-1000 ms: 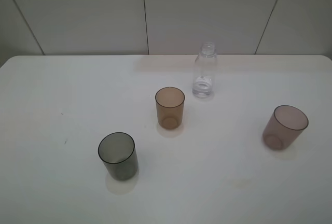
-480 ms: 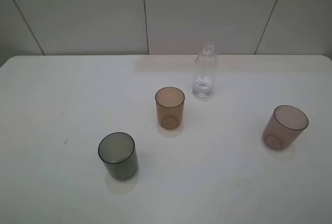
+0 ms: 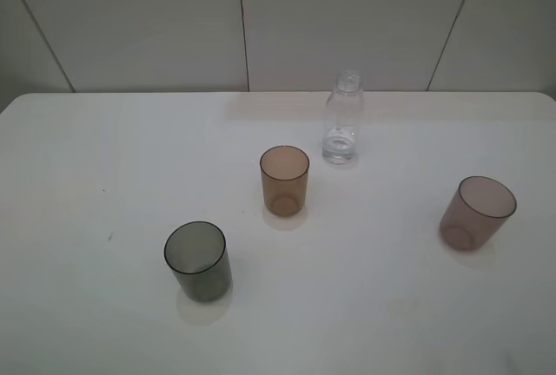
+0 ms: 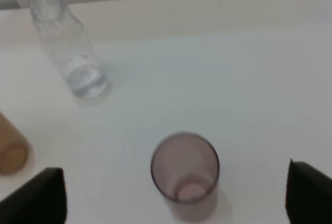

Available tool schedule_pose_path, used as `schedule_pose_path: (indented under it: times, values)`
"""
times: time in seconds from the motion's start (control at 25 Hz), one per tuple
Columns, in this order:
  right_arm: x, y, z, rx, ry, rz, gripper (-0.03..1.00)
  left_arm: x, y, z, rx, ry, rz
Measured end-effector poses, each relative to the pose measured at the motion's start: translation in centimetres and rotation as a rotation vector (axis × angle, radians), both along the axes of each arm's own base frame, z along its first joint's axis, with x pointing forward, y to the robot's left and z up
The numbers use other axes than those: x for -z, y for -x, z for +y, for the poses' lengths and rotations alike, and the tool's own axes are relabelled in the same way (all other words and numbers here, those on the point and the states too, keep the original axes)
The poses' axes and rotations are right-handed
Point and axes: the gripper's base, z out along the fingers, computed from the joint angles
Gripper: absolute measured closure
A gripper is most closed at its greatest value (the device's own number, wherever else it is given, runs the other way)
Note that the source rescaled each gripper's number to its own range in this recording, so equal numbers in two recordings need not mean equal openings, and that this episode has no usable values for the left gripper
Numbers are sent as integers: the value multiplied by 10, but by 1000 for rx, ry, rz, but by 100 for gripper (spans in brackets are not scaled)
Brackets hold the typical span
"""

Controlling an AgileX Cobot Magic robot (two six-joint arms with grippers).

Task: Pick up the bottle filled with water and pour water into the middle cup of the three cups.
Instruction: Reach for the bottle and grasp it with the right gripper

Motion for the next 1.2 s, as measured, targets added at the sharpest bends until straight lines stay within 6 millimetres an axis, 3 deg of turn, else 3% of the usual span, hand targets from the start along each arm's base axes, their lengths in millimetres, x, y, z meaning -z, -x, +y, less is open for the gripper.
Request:
schedule_pose_path:
  times: [0.16, 0.28, 0.48, 0.68, 0.92, 1.2]
  values:
    - [4, -55, 5, -29, -29, 25, 2, 0, 0, 0, 0, 0, 0]
    - [15, -86, 27, -157, -15, 15, 2, 0, 0, 0, 0, 0, 0]
    - [32, -126, 68, -329, 25, -85, 2, 0, 0, 0, 0, 0, 0]
    - [67, -164, 85, -341, 27, -106, 2, 0, 0, 0, 0, 0, 0]
    - [104, -183, 93, -366, 64, -41, 2, 0, 0, 0, 0, 0, 0]
    - [138, -183, 103, -406, 62, -88, 2, 0, 0, 0, 0, 0, 0]
